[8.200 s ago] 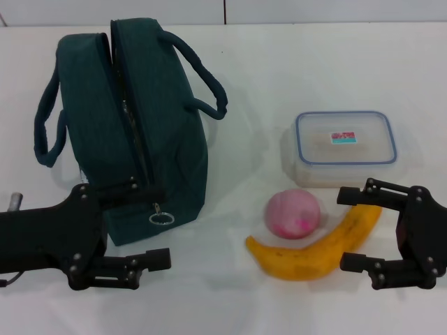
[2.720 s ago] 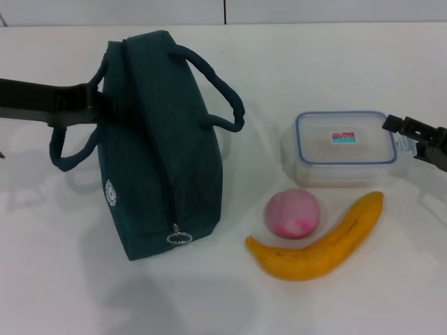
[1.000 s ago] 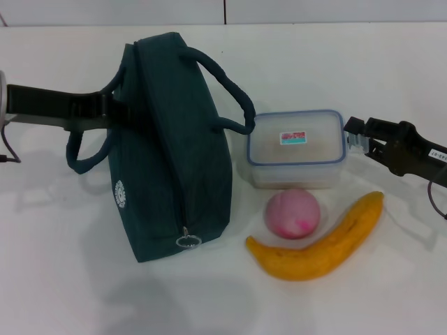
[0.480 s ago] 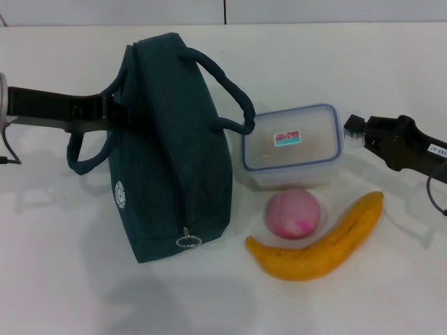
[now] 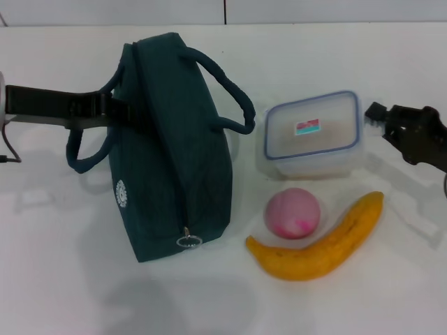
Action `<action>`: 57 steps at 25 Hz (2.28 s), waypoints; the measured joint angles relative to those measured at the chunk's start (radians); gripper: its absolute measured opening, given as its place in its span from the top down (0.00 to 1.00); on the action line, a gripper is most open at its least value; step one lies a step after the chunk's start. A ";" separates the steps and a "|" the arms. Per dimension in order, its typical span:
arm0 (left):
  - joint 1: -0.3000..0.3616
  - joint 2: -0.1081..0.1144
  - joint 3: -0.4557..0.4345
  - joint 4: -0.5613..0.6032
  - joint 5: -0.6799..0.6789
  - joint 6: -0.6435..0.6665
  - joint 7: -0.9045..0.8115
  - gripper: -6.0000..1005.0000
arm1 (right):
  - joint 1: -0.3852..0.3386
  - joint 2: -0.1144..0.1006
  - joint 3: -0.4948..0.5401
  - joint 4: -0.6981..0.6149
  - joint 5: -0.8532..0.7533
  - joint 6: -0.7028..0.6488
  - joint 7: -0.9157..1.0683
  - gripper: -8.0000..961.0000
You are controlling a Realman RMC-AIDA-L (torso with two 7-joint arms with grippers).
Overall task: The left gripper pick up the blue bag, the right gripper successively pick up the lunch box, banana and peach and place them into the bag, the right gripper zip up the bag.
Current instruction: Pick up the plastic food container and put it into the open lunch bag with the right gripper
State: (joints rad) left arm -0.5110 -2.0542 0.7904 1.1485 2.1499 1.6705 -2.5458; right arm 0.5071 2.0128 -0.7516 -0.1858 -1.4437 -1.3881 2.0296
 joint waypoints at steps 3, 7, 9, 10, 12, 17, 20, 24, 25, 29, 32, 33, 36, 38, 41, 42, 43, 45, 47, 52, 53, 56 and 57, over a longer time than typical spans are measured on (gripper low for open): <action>0.003 0.001 0.000 0.000 -0.038 0.007 0.009 0.96 | -0.025 0.000 0.000 0.002 0.039 -0.014 -0.002 0.89; 0.008 0.002 0.000 0.000 -0.075 0.019 0.008 0.96 | -0.051 0.000 0.001 0.003 0.093 -0.047 -0.019 0.88; 0.009 0.002 0.000 0.000 -0.095 0.030 0.009 0.96 | -0.064 0.000 0.002 0.003 0.117 -0.069 -0.025 0.88; 0.009 0.002 0.000 0.000 -0.108 0.038 0.010 0.96 | -0.068 -0.001 0.003 0.003 0.123 -0.076 -0.027 0.87; 0.010 0.002 0.001 0.000 -0.120 0.050 0.010 0.97 | -0.077 -0.001 0.003 0.004 0.138 -0.096 -0.032 0.87; 0.008 -0.001 0.002 0.000 -0.127 0.056 0.005 0.97 | -0.100 -0.005 0.008 0.005 0.200 -0.144 -0.046 0.86; 0.007 -0.003 0.002 0.000 -0.127 0.056 0.004 0.96 | -0.108 -0.007 0.014 0.005 0.222 -0.165 -0.052 0.85; 0.001 -0.002 0.003 -0.009 -0.127 0.055 0.004 0.96 | -0.118 -0.007 0.014 0.005 0.263 -0.199 -0.052 0.85; 0.000 0.000 0.003 -0.013 -0.126 0.055 0.004 0.96 | -0.118 -0.007 0.014 0.005 0.273 -0.215 -0.052 0.84; -0.008 0.001 0.002 -0.034 -0.126 0.052 0.007 0.97 | -0.109 -0.006 0.014 0.005 0.310 -0.283 -0.048 0.84; -0.012 0.001 0.001 -0.051 -0.124 0.051 0.009 0.97 | -0.092 -0.005 0.014 0.005 0.333 -0.331 -0.038 0.83; -0.012 0.002 0.001 -0.052 -0.124 0.051 0.010 0.97 | -0.080 -0.002 0.013 0.005 0.346 -0.354 -0.031 0.83; -0.013 0.002 0.002 -0.053 -0.123 0.048 0.010 0.96 | -0.043 0.000 0.012 0.012 0.362 -0.389 -0.023 0.82; -0.016 0.002 0.003 -0.053 -0.123 0.047 0.011 0.96 | -0.008 0.001 0.010 0.017 0.364 -0.402 -0.022 0.82; -0.024 0.001 0.003 -0.053 -0.121 0.045 0.011 0.96 | 0.050 0.007 0.003 0.018 0.362 -0.411 -0.022 0.81; -0.028 0.000 0.005 -0.053 -0.121 0.043 0.011 0.96 | 0.063 0.008 0.001 0.019 0.360 -0.411 -0.022 0.81; -0.031 -0.001 0.006 -0.054 -0.119 0.040 0.011 0.96 | 0.083 0.009 -0.003 0.022 0.357 -0.411 -0.023 0.81; -0.039 -0.002 0.007 -0.055 -0.115 0.037 0.011 0.96 | 0.111 0.010 -0.012 0.027 0.354 -0.408 -0.026 0.80; -0.048 -0.002 0.007 -0.064 -0.108 0.036 0.011 0.96 | 0.135 0.009 -0.033 0.031 0.350 -0.399 -0.028 0.80; -0.063 0.002 0.007 -0.104 -0.104 0.035 0.026 0.96 | 0.166 0.007 -0.093 0.023 0.347 -0.344 -0.030 0.79; -0.065 0.001 0.007 -0.107 -0.104 0.035 0.035 0.96 | 0.169 0.007 -0.112 0.020 0.347 -0.324 -0.030 0.79; -0.067 -0.002 0.007 -0.107 -0.105 0.035 0.048 0.97 | 0.179 0.004 -0.177 0.017 0.346 -0.249 -0.039 0.78; -0.068 -0.001 0.007 -0.107 -0.107 0.035 0.049 0.97 | 0.181 0.003 -0.195 0.017 0.347 -0.228 -0.044 0.78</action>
State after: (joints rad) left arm -0.5789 -2.0557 0.7970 1.0416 2.0431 1.7052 -2.4970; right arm 0.6879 2.0157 -0.9469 -0.1691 -1.0972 -1.6163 1.9853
